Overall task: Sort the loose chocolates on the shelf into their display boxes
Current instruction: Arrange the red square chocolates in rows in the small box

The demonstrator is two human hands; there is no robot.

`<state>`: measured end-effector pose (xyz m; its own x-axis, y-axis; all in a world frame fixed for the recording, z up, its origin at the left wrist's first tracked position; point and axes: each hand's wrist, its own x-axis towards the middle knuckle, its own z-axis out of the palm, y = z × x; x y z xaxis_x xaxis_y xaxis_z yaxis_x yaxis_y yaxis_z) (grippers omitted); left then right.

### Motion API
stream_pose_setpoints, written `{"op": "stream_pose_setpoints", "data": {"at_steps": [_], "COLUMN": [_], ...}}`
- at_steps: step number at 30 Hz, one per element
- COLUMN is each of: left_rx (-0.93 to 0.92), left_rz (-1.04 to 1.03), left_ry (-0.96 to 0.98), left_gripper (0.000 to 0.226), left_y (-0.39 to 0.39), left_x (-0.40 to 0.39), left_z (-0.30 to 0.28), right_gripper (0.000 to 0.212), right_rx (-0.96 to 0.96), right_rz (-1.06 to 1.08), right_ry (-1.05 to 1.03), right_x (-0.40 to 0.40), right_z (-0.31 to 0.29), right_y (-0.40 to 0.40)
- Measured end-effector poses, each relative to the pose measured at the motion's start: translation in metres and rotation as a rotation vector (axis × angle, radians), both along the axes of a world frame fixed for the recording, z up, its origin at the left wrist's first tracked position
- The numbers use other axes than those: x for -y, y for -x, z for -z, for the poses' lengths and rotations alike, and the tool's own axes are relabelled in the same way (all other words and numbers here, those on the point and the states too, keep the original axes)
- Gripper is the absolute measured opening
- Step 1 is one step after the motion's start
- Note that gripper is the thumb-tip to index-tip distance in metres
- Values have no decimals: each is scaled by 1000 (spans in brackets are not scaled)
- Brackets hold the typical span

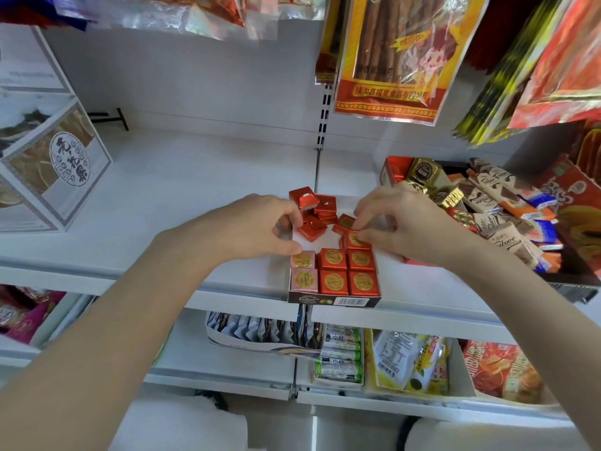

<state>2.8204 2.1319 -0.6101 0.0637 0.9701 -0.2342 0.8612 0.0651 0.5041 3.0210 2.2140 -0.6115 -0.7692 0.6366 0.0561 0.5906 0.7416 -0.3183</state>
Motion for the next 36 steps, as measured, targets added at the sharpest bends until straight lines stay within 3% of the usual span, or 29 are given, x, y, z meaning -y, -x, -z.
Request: {"op": "stream_pose_setpoints", "data": {"at_steps": [2,5,10,13,21,24,27,29,33,34,36], "left_rx": [-5,-5,5,10,3,7,3,0,12,11,8], "left_rz": [-6,-15,-12,-16,-3,-1,1,1,10,13,16], "left_ry": [-3,2,12,12,4,8,10,5,7,6,6], "left_gripper": [31,32,33,32,31,30,30,31,31,30,30], "left_y": [0,0,0,1,1,-1,0,1,3,3,3], "left_x": [0,1,1,1,1,2,3,4,4,4,4], "left_z": [-1,-1,-2,-1,-2,-2,-1,0,2,2,1], "right_gripper": [19,22,17,10,38,26,28,29,18,18,19], "right_rx": [15,-120,2,-37,72,126,7,-207,-713,-773,-728], "right_rz": [-1,127,214,248,273,294,362,452,417,379,325], "right_ry": [-44,-50,-9,-8,11,-53,-98,50,1109,1220,1163], "right_x": [-2,-6,-9,-10,-9,-3,-4,-6,-4,-4,-4], "right_z": [-3,-5,5,5,7,9,6,-7,-34,-34,-32], "right_y": [4,17,35,38,37,45,46,41,23,19,17]}}
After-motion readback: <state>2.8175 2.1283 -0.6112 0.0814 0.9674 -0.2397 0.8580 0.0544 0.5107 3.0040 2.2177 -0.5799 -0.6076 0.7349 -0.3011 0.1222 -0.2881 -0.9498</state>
